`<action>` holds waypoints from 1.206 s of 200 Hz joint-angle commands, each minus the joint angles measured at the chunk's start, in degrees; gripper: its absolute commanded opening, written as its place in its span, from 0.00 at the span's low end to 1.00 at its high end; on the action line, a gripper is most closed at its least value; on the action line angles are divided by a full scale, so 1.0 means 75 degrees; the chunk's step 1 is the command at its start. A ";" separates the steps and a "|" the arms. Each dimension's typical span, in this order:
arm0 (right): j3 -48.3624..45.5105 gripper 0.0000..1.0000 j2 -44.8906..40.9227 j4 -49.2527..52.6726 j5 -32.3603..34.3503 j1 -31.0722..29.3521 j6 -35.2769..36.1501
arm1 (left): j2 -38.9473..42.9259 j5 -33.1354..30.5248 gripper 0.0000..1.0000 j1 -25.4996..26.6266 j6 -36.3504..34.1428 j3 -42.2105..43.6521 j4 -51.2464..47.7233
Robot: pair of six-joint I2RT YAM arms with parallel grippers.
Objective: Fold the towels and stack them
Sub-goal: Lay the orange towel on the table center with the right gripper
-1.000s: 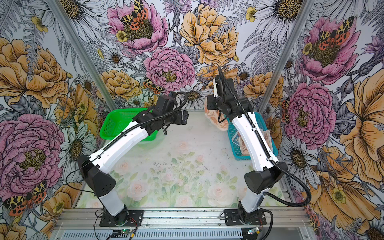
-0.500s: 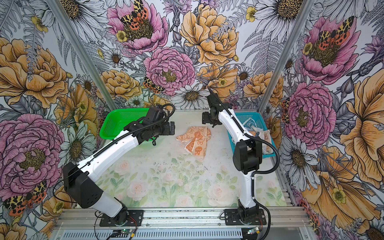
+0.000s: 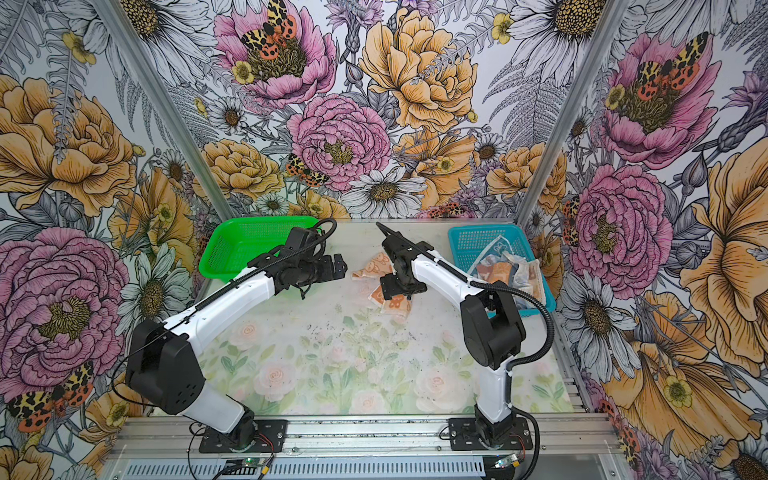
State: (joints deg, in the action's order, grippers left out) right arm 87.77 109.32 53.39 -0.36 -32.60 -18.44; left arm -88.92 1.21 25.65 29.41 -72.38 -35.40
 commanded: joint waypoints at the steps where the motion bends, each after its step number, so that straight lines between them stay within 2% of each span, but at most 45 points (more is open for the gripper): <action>1: -0.0100 0.83 0.0078 -0.0517 0.0692 -0.0564 0.0274 | 0.0466 0.0798 0.99 -0.0307 0.0442 0.0398 0.0559; 46: 0.0056 0.74 0.0939 -0.0591 0.1675 -0.1087 0.0609 | 0.0859 0.1046 0.99 -0.0588 0.0552 0.0905 0.0627; 118: 0.0497 0.55 0.1775 -0.0590 0.2472 -0.1313 0.0848 | 0.1053 0.1095 0.99 -0.0759 0.0520 0.1131 0.0647; 141: 0.0521 0.38 0.1855 -0.0579 0.3012 -0.1389 0.0886 | 0.1029 0.1081 0.99 -0.0765 0.0503 0.1094 0.0646; 156: 0.0489 0.20 0.1832 -0.0561 0.3112 -0.1384 0.0888 | 0.1011 0.1100 0.99 -0.0782 0.0488 0.1075 0.0653; 169: 0.0466 0.12 0.1775 -0.0567 0.3118 -0.1384 0.0888 | 0.0988 0.1092 0.99 -0.0783 0.0487 0.1075 0.0651; 215: 0.0369 0.06 0.1139 -0.0576 0.3032 -0.1364 0.0883 | 0.0695 0.1063 0.99 -0.0549 0.0361 0.0951 0.0629; 241: 0.0271 0.06 0.0373 -0.0590 0.2624 -0.0974 0.0619 | 0.0025 0.1219 0.99 -0.0225 0.0040 0.0535 0.0308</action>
State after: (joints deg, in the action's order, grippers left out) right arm 90.13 119.85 49.45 20.97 -42.33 -11.81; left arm -84.20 8.51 21.69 32.62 -65.14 -31.92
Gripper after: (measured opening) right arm 0.074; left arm 0.990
